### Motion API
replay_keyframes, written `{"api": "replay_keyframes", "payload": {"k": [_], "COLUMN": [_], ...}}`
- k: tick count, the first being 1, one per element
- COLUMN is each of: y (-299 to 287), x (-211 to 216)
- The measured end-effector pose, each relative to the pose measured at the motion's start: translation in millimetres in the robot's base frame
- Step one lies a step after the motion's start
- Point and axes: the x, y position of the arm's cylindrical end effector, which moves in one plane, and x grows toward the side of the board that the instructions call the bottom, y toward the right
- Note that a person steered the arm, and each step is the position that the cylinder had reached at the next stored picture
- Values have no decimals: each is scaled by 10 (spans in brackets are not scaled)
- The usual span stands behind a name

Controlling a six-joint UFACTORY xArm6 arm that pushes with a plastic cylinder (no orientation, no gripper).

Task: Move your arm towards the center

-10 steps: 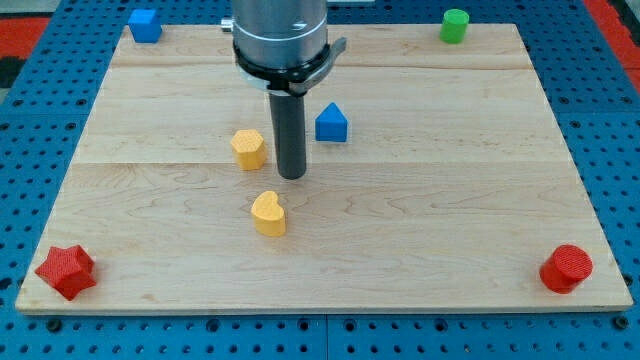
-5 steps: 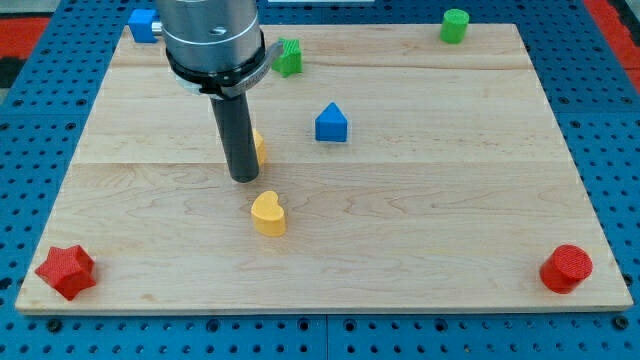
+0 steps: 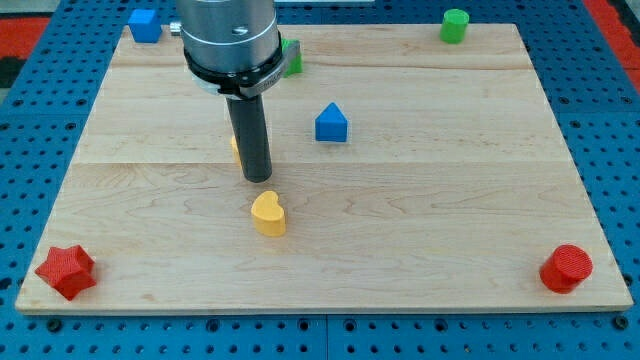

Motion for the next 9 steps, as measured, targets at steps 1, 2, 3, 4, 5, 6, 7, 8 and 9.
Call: {"api": "replay_keyframes", "payload": {"k": [1,2,3,4,5,6,7,8,9], "y": [148,274,502,609,609,706,971,1134,1323], "x": [0,0,-16,-16,-16,-16,-16,-16,-16]}}
